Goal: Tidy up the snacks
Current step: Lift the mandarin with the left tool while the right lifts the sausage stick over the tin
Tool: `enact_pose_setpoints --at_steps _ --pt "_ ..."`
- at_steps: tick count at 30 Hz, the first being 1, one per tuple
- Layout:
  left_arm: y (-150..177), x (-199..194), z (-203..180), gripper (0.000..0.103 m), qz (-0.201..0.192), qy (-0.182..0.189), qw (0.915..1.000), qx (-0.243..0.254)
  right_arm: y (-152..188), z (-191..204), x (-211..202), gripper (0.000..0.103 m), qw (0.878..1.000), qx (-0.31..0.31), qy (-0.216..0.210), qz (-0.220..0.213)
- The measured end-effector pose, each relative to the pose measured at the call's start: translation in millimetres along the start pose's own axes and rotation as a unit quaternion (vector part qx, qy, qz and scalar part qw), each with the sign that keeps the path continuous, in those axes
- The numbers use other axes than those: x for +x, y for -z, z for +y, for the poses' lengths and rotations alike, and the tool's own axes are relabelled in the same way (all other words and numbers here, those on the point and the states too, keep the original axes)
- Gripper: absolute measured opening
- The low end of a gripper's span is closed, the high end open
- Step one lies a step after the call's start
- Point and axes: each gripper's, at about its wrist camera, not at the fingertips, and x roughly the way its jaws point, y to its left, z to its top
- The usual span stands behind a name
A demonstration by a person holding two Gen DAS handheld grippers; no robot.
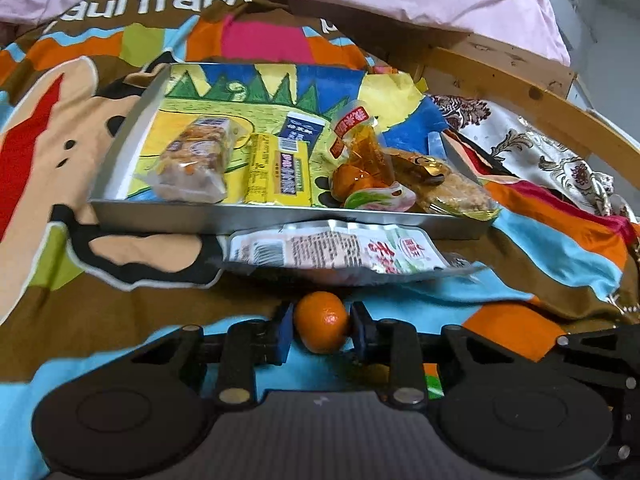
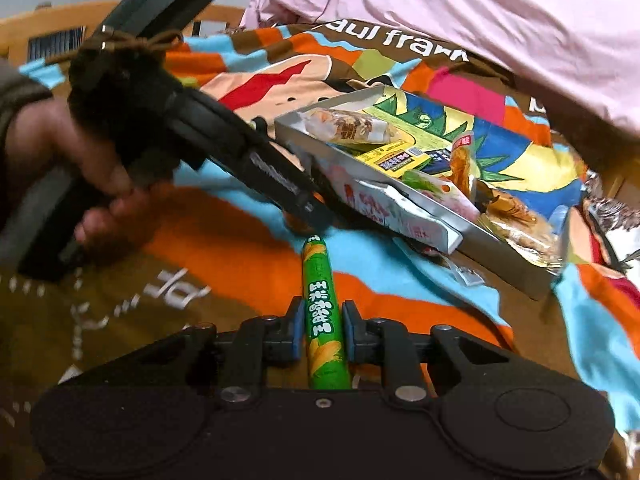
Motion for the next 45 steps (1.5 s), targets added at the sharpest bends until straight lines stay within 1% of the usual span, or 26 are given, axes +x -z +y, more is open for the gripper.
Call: enact_pose_setpoints --at_steps 4,11,17,19,25,28,31,37,41,45 --pt "14 -19 10 0.033 -0.003 -0.005 0.9996 -0.029 6 11 -10 0.020 0.999 -0.020 0.028 0.003" --pt "38 -59 11 0.033 -0.025 -0.010 0.9987 -0.043 16 35 -22 0.019 0.993 -0.063 0.097 -0.007" --pt "60 -83 -2 0.033 -0.036 -0.013 0.9989 -0.025 17 46 -23 0.019 0.983 -0.111 0.147 -0.013" --pt "64 -90 -5 0.033 -0.044 -0.016 0.9987 -0.020 18 47 -24 0.019 0.980 -0.117 0.158 -0.016" --pt "63 -106 -8 0.033 -0.062 -0.018 0.9978 -0.016 11 41 -31 0.019 0.974 -0.125 0.186 -0.034" --pt "54 -108 -8 0.033 -0.069 -0.015 0.9974 -0.015 3 33 -37 0.019 0.970 -0.131 0.197 -0.049" --pt "37 -107 -9 0.033 -0.081 -0.014 0.9966 0.000 -12 18 -38 0.019 0.969 -0.126 0.202 -0.062" --pt "-14 -95 -7 0.033 -0.102 -0.006 0.9947 0.008 -53 -20 -24 0.019 0.965 -0.140 0.206 -0.087" --pt "-57 -75 -5 0.033 -0.110 0.000 0.9939 0.011 -85 -57 1 0.019 0.967 -0.132 0.200 -0.087" --pt "-98 -44 -3 0.033 -0.115 0.002 0.9932 0.016 -113 -102 33 0.019 0.977 -0.077 0.183 -0.072"
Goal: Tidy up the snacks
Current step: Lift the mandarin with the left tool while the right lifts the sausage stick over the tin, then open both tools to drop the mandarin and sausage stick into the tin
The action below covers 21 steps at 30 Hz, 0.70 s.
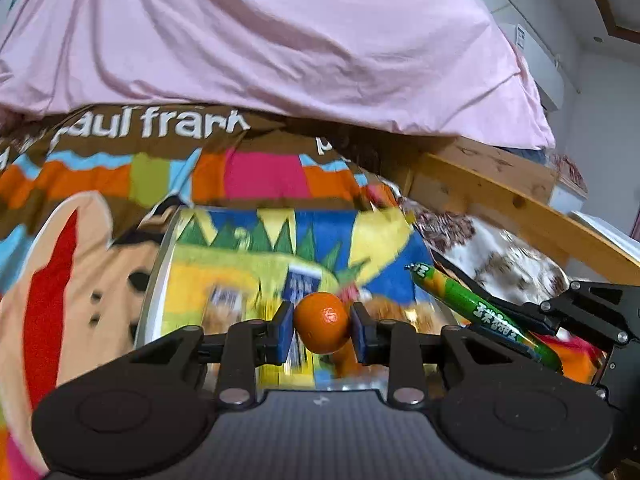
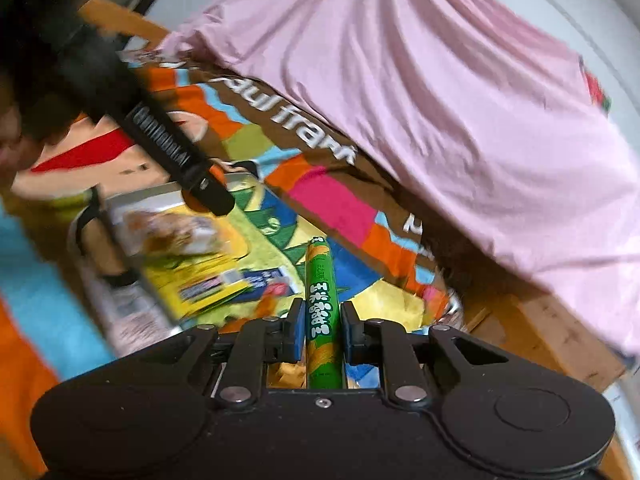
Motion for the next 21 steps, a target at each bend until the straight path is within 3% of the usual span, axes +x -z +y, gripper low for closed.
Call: enact_pose_setpoints --at_steps 5,12,21 --pt "-22 59 11 0.033 0.016 0.003 0.9999 -0.001 -3 -26 56 0.019 0.998 0.048 0.000 0.031" --pt "-24 129 36 0.033 0.055 -0.010 0.9981 -0.027 13 -40 107 0.019 0.992 0.107 -0.021 0.068" --pt "-19 163 38 0.033 0.079 -0.011 0.9968 -0.009 31 -40 130 0.020 0.985 0.138 -0.031 0.097"
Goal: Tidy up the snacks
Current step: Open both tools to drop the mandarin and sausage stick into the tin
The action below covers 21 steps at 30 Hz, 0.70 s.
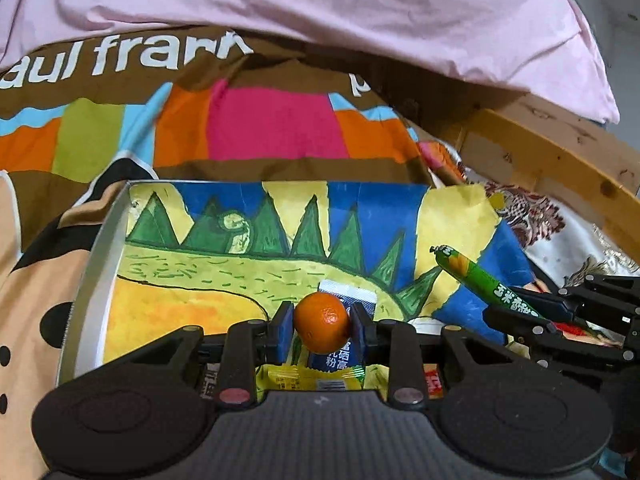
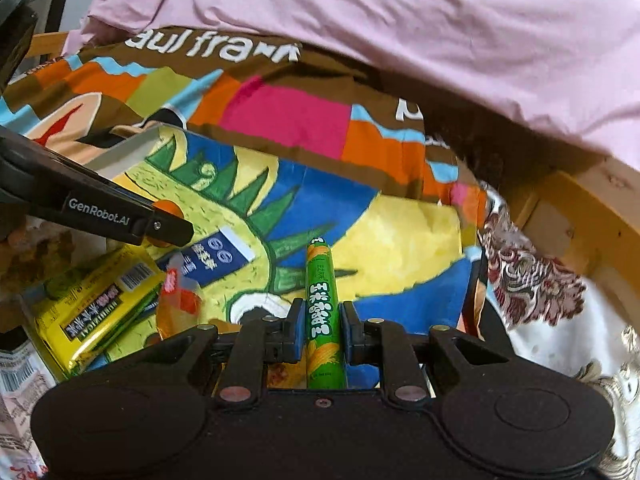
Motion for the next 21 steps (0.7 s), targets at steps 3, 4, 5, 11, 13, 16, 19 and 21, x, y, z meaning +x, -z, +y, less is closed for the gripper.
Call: enact_pose_setpoints --at_steps 3,4,5,11,13,16,19,21 --pt "2 4 -2 0.033 0.006 -0.005 0.9999 0.007 1 -4 4 0.021 1.000 0.016 -0.003 0.009" --pt "2 5 -3 0.033 0.009 -0.006 0.9999 0.008 1 -6 4 0.022 1.000 0.022 -0.002 0.009" --pt "3 7 -3 0.033 0.015 -0.007 0.9998 0.008 1 -8 3 0.026 1.000 0.030 -0.001 0.006" --pt "4 3 -7 0.065 0.036 -0.007 0.9993 -0.006 -6 -24 -21 0.039 0.996 0.086 -0.007 -0.031" --pt "3 -6 -7 0.069 0.028 -0.010 0.9994 -0.015 -8 -26 -35 0.045 0.994 0.094 -0.005 -0.053" --pt "0 -28 -6 0.080 0.000 -0.012 0.9994 -0.032 -11 -28 -60 0.053 0.990 0.111 -0.006 -0.086" --pt "-1 -54 -7 0.089 -0.041 -0.013 0.9983 -0.038 -13 -27 -86 0.061 0.987 0.113 -0.004 -0.114" --pt "-1 -71 -8 0.093 -0.063 -0.011 0.9973 -0.036 -15 -25 -104 0.065 0.986 0.109 -0.003 -0.129"
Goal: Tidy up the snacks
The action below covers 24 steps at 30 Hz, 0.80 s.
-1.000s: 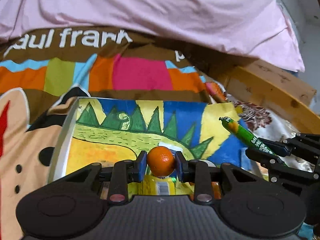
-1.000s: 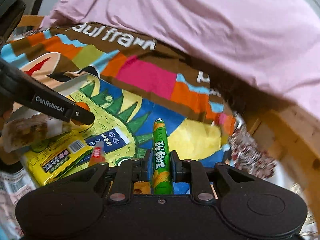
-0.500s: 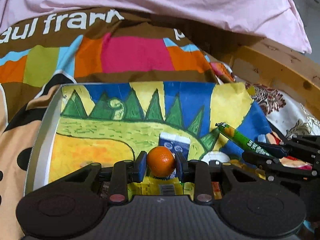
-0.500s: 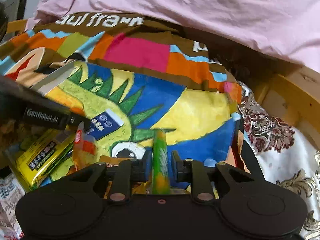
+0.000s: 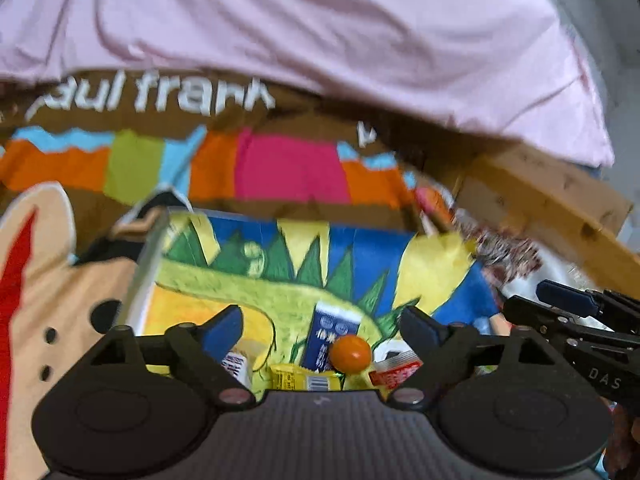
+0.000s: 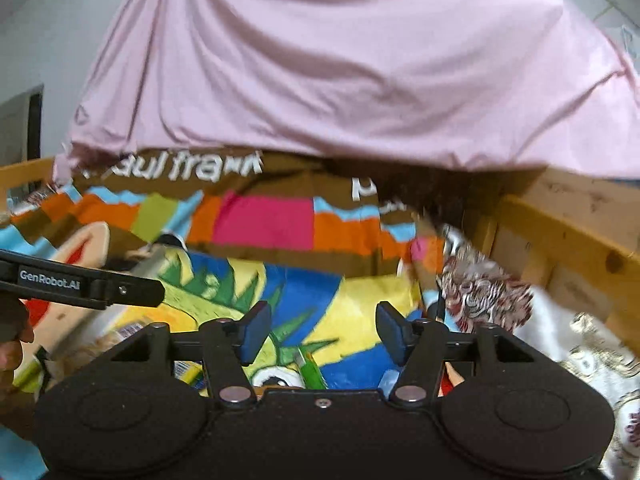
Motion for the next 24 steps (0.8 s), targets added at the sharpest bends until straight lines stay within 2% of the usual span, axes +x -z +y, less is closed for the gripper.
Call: enact_pose_setpoints --at_steps 6,12,18,24 --pt "2 -56 -2 0.102 -0.055 -0.004 0.9985 0.005 -11 9 -61 0.083 0.999 0.007 -0.009 -0.046" --pt "16 -114 -8 0.102 -0.087 -0.005 0.9960 0.017 -7 29 -123 0.098 0.997 -0.002 -0.026 -0.073" --pt "39 -166 -9 0.103 -0.107 -0.010 0.9941 0.018 13 52 -179 0.102 0.996 -0.018 -0.041 -0.082" --pt "70 -209 -2 0.103 -0.104 -0.020 0.9944 0.007 41 72 -214 0.102 0.996 -0.011 -0.056 -0.069"
